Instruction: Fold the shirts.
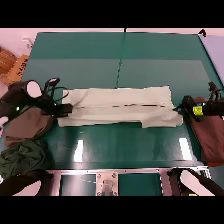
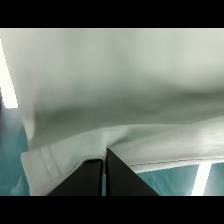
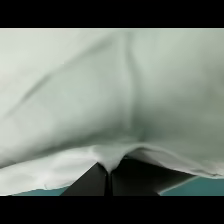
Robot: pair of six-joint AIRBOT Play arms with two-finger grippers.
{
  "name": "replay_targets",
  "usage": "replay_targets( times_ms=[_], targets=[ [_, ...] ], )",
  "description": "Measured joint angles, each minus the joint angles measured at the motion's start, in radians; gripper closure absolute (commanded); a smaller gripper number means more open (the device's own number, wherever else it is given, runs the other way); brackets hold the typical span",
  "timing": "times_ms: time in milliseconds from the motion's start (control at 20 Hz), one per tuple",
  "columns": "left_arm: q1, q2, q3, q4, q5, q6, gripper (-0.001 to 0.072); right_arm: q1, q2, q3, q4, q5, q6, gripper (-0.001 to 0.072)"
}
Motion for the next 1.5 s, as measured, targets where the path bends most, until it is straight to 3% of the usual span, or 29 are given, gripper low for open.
replay_targets(
  times_ms=[350,400,450,500,600,650,700,950,1050,1150,1200,1300,1350,1500],
  targets=[
    [0.0,-0.331,0.323,0.006,0.055,0.017,0.0681,0.076,-0.389,0.328,0.053,-0.092,-0.011,0.0693],
    [0.0,-0.371,0.36,0.007,0.063,0.017,0.0438,0.08,-0.442,0.368,0.055,-0.097,-0.013,0.0668],
    [0.0,-0.406,0.398,0.007,0.081,0.018,0.0044,0.084,-0.495,0.407,0.06,-0.105,-0.014,0.0523],
    [0.0,-0.433,0.43,0.008,0.105,0.018,0.0005,0.084,-0.537,0.441,0.06,-0.112,-0.017,0.0392],
    [0.005,-0.465,0.49,0.022,0.16,0.011,0.0035,0.081,-0.603,0.508,0.062,-0.117,-0.034,0.0312],
    [0.013,-0.475,0.521,0.039,0.174,0.0,0.0035,0.071,-0.621,0.537,0.065,-0.116,-0.048,0.0207],
    [0.026,-0.483,0.556,0.062,0.183,-0.014,0.0035,0.056,-0.635,0.564,0.063,-0.114,-0.068,0.0165],
    [0.101,-0.497,0.678,0.103,0.103,-0.062,0.0035,-0.055,-0.678,0.638,0.062,-0.01,-0.211,0.0162],
    [0.113,-0.499,0.696,0.103,0.041,-0.062,0.0036,-0.089,-0.708,0.647,0.061,0.057,-0.258,0.0102],
    [0.119,-0.5,0.705,0.085,-0.011,-0.061,0.0037,-0.106,-0.746,0.647,0.062,0.111,-0.297,0.0102],
    [0.122,-0.5,0.708,0.071,-0.033,-0.056,0.0089,-0.108,-0.768,0.645,0.063,0.129,-0.312,0.0102],
    [0.125,-0.5,0.712,0.023,-0.065,-0.032,0.0611,-0.105,-0.808,0.643,0.064,0.154,-0.335,0.0102],
    [0.125,-0.5,0.713,-0.007,-0.076,-0.011,0.0684,-0.097,-0.826,0.643,0.077,0.165,-0.346,0.0102],
    [0.125,-0.5,0.715,-0.111,-0.093,0.063,0.0685,-0.059,-0.863,0.643,0.097,0.19,-0.37,0.0103]
  ],
)
